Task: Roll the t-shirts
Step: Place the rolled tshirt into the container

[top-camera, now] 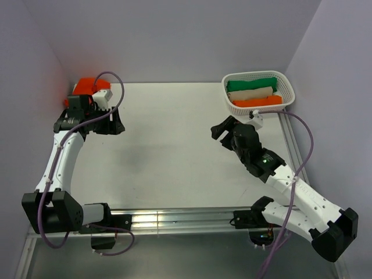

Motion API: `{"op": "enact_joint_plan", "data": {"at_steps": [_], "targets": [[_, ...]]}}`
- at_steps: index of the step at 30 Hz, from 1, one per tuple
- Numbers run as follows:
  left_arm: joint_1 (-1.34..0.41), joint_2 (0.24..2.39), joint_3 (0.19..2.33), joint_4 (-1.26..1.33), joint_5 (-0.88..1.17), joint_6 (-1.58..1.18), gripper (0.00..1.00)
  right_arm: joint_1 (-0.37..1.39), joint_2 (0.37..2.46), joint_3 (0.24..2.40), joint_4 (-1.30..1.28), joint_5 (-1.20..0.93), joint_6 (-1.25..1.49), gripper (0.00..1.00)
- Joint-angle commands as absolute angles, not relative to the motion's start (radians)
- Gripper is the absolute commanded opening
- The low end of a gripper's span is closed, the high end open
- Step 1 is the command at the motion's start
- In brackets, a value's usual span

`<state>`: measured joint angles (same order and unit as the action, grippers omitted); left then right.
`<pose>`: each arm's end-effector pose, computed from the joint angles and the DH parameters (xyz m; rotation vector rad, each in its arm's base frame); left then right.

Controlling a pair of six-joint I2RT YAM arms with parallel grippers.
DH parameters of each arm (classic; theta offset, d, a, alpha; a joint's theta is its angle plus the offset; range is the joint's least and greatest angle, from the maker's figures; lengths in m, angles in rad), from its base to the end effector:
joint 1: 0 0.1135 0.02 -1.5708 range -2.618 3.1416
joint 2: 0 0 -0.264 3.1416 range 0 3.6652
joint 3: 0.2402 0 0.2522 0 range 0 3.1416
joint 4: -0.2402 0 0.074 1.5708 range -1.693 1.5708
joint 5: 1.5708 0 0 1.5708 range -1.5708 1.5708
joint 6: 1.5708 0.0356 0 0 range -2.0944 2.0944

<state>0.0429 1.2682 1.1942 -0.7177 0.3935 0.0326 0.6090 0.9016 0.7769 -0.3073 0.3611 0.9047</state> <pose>0.2655 -0.0023 0.3312 0.1777 2.3187 -0.4258 0.1747 0.1065 0.3047 0.5292 1.9564 0.6176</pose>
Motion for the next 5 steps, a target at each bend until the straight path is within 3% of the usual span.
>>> {"op": "enact_joint_plan", "data": {"at_steps": [1,5], "targets": [[0.046,1.230,1.183,-0.663,0.396,0.032,0.69,0.615,0.884,0.795,-0.311,0.403,0.859,0.85],[0.046,1.227,1.190,-0.676,0.397,0.038,0.69,0.615,0.865,0.804,-0.283,0.403,0.835,0.87]]}}
